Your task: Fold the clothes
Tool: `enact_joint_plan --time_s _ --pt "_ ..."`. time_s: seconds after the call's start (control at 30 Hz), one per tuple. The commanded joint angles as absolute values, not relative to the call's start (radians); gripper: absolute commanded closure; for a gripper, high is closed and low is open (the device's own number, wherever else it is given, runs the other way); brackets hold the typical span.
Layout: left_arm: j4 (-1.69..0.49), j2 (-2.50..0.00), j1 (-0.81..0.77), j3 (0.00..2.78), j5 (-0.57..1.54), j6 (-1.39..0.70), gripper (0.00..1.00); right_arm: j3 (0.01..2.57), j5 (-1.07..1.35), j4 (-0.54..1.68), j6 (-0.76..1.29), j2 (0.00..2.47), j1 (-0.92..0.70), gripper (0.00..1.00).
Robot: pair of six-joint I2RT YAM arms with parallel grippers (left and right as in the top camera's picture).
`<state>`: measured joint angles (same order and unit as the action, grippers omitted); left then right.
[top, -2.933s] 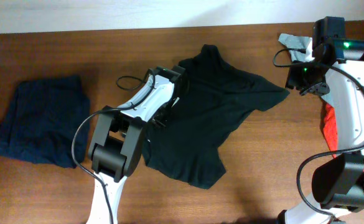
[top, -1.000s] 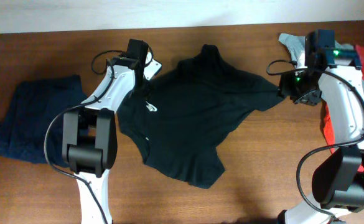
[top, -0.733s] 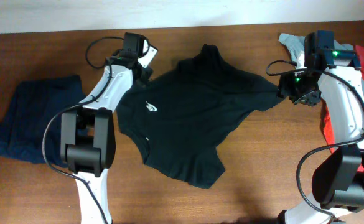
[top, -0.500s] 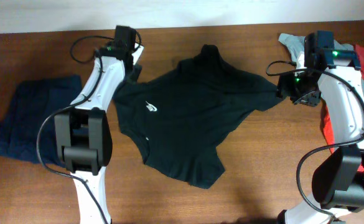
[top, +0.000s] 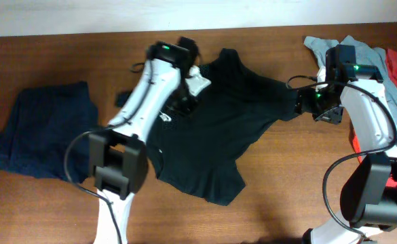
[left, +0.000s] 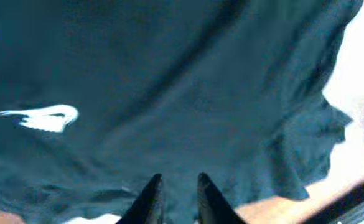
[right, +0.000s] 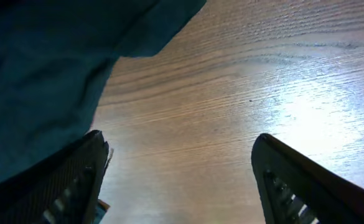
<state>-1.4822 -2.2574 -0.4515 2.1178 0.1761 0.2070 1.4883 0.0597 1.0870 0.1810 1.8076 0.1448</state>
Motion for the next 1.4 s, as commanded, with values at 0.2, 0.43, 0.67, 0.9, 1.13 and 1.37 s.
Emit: enact_joint_plan --time_s 0.2,0.43,0.67,0.9,1.13,1.37 --pt "-1.64 -2.18 -0.715 2.114 -0.121 -0.042 0.85 1.485 0.208 1.115 0.217 1.794 0.309 0.19" --pt "-1.471 -2.043 -0.844 1.859 -0.108 0.012 0.81 1.485 0.237 1.125 0.214 1.794 0.356 0.18" --pt "-1.09 -1.999 -0.871 1.417 0.004 0.177 0.73 1.485 0.237 1.124 0.214 1.794 0.354 0.18" --pt "-0.999 -1.999 -0.864 1.3 0.037 0.206 0.69 1.485 0.237 1.125 0.214 1.794 0.354 0.18" --pt "-1.018 -1.999 -0.649 1.191 0.083 -0.062 0.91 1.485 0.237 1.126 0.214 1.794 0.354 0.18" --pt "-1.023 -1.999 -0.491 1.094 0.07 -0.154 0.99 1.485 0.237 1.126 0.214 1.794 0.354 0.18"
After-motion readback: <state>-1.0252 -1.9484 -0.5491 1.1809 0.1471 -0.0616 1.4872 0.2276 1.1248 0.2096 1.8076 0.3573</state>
